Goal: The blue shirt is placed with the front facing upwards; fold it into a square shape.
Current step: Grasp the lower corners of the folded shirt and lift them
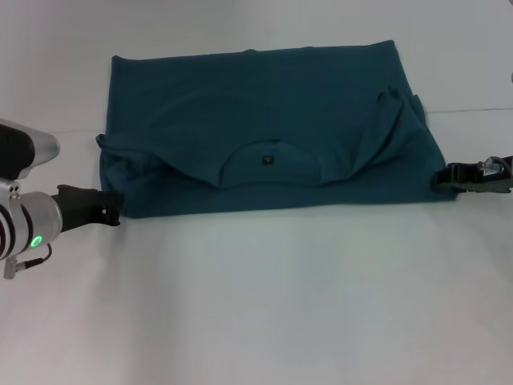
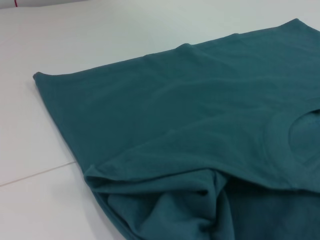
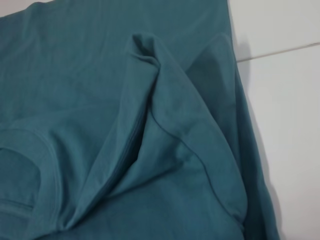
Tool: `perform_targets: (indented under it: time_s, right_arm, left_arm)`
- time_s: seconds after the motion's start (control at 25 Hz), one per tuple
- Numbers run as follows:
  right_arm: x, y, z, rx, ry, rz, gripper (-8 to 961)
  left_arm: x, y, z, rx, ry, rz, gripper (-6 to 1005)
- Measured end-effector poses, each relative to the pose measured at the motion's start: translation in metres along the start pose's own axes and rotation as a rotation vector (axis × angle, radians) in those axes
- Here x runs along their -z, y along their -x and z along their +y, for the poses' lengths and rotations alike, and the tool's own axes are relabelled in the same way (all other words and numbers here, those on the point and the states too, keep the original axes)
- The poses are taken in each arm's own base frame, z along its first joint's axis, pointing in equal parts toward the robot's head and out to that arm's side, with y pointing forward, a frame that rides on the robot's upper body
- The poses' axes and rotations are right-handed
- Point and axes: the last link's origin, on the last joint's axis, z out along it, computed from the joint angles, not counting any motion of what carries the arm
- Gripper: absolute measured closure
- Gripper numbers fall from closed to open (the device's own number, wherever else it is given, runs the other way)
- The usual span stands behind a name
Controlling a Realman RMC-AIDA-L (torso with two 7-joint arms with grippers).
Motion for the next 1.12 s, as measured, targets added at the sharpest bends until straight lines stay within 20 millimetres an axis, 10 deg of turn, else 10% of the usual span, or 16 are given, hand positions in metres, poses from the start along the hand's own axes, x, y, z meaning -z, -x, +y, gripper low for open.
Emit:
perform_targets:
  time_s: [0.76,1.12]
  right_arm:
    - [0.006,0.002,-0.005,0.01,0.009,-0.026,954]
    - [0.013,0.004,-0.023,-0.084,-0.005,-0.062,760]
  left_arm:
    - [0.001,-0.001,-0.001,-0.002,-0.002,0.004,974]
    - [0.0,-0.003,0.0,-0.004,-0.001,0.006,974]
